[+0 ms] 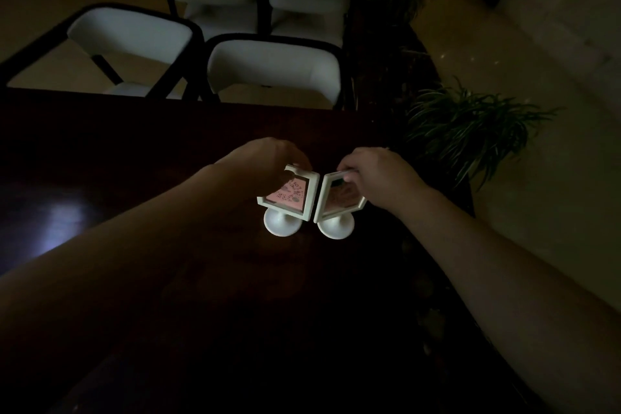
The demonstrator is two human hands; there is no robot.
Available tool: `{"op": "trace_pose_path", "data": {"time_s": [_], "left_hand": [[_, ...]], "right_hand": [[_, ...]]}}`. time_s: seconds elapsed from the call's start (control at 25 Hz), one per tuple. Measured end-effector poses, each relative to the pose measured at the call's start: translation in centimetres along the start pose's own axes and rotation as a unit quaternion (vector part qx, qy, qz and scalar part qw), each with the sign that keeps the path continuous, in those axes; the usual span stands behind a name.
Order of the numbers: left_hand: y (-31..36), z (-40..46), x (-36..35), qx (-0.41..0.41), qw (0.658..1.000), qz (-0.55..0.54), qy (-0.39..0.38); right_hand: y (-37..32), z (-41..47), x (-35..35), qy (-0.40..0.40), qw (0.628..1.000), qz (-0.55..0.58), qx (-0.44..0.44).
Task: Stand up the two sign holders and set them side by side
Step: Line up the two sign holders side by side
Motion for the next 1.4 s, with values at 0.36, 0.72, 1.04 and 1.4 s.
{"op": "trace_pose_path", "data": {"time_s": [0.36,0.72,1.04,1.4], "left_hand": [[0.0,0.8,-1.1,0.045,0.998,-0.006,0.045],[0.5,0.5,-1.3,0.063,0.996,-0.002,0.057],[0.8,0.1,-1.5,0.065,0.994,0.005,0.084],[0.7,-0.6,-1.7,0.058,0.994,-0.015,0.093]], "right_hand": [[-0.5,0.2,0.1,0.011,1.0,-0.012,-0.019],[-1.0,-0.1,0.1,0.027,0.997,-0.036,-0.06],[-1.9,-0.5,0.1,0.036,0.994,-0.068,-0.081],[-1.9,-0.8,-0.3,0.034,0.995,-0.066,-0.061]]}}
Point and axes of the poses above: each hand's wrist, its own z-axis towards the middle knuckle, its own x-axis out of the back of the hand, y = z × x, the point moved 4 cm from there along z, towards the middle knuckle, and after that the axes turned 13 degrees about x, right-handed, at the moved point
